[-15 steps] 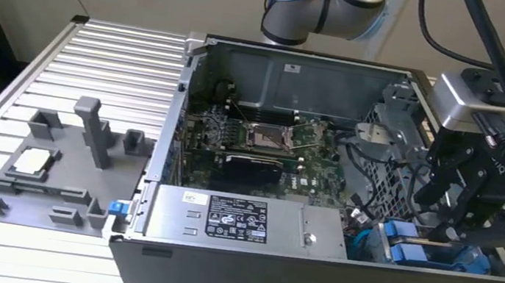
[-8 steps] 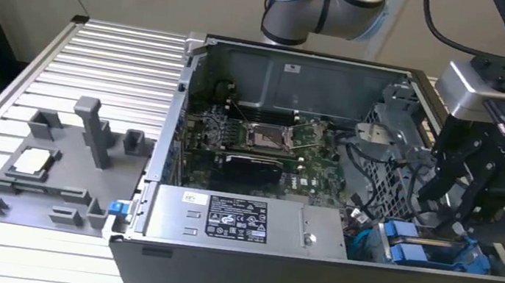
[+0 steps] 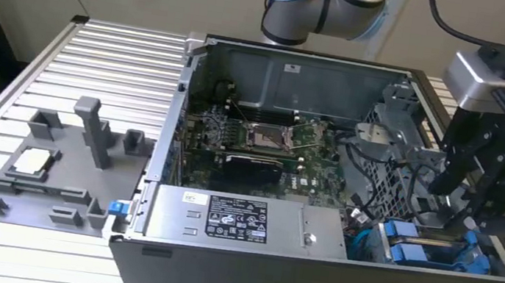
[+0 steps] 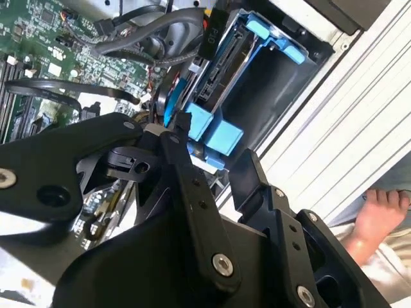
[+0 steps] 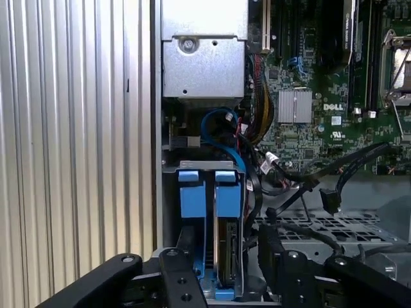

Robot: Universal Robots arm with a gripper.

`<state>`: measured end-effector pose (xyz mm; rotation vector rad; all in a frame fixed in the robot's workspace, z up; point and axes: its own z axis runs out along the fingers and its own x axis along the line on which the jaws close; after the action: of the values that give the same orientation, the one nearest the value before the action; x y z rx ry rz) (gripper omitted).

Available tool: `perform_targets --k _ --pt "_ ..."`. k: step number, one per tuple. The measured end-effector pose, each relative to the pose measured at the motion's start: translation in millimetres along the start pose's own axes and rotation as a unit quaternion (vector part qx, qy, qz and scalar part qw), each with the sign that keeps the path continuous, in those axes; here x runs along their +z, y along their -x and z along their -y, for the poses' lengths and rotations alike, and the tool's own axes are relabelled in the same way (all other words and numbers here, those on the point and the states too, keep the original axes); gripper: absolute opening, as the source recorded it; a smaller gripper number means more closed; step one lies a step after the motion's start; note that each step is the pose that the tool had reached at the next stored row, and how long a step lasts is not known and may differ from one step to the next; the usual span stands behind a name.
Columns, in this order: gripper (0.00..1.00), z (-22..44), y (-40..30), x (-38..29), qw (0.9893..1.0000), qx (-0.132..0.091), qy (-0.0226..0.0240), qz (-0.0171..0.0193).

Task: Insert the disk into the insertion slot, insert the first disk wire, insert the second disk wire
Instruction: 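Insert the first disk wire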

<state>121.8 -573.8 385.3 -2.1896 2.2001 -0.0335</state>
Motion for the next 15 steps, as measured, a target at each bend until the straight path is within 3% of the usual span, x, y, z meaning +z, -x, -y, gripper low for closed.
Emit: perform_targets --k 3,4,6,7,9,12,15 --pt "0.53 -0.4 0.0 -0.1 0.9996 0.000 -0.0261 0.0075" --pt "0.53 -0.4 0.1 -0.1 0.9994 0.000 -0.0321 0.0112" --pt "0.53 -0.4 0.0 -0.1 0.9990 0.000 -0.0398 0.0195" --pt "0.53 -0.2 0.1 -0.2 0.9989 0.001 -0.0405 0.0233" --pt "0.53 0.9 0.1 -0.6 0.9988 -0.001 -0.0405 0.0277" --pt "0.53 3.5 0.1 -0.7 0.9989 -0.005 -0.0376 0.0286" --pt "0.53 7.2 0.1 -0.6 0.9991 -0.006 -0.0301 0.0287"
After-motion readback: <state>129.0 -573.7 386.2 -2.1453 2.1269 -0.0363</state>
